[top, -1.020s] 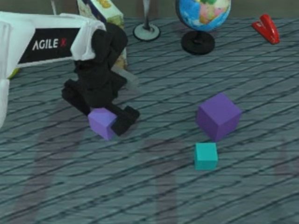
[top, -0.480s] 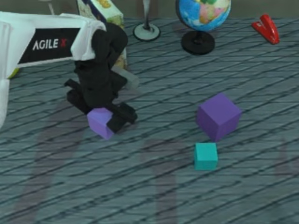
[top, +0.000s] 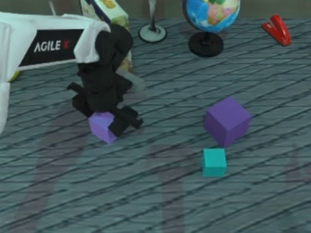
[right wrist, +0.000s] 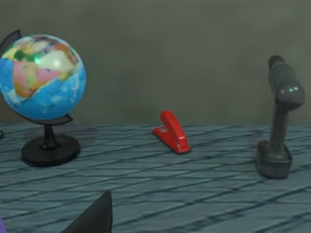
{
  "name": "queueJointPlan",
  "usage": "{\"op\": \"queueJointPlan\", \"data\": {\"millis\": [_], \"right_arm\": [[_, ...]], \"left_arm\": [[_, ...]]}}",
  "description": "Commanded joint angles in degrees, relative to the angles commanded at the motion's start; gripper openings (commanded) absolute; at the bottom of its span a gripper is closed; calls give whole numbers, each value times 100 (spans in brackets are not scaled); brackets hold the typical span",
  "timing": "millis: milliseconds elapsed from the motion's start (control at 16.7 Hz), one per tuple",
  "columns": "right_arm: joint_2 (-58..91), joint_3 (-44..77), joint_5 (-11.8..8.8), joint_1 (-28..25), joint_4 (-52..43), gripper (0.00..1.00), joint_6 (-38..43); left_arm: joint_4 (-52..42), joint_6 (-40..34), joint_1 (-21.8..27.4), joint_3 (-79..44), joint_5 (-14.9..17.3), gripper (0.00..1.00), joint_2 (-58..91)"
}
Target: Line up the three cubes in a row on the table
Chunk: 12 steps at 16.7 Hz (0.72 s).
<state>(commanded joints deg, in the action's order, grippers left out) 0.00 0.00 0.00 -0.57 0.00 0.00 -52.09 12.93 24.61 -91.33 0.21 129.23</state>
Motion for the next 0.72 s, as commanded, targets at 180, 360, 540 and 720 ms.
{"op": "queueJointPlan", "data": {"millis": [180,360,540,720], "right_arm": [[0,0,0,0,0,100,0],[0,0,0,0,0,100,0],[0,0,0,0,0,100,0],[0,0,0,0,0,100,0]], "left_arm": [[0,0,0,0,0,0,0],[-45,-12,-5,-35,25,0,-126],[-280,-5,-13,-231,25,0,-190],[-936,-21,-69,-637,22,0,-375]]}}
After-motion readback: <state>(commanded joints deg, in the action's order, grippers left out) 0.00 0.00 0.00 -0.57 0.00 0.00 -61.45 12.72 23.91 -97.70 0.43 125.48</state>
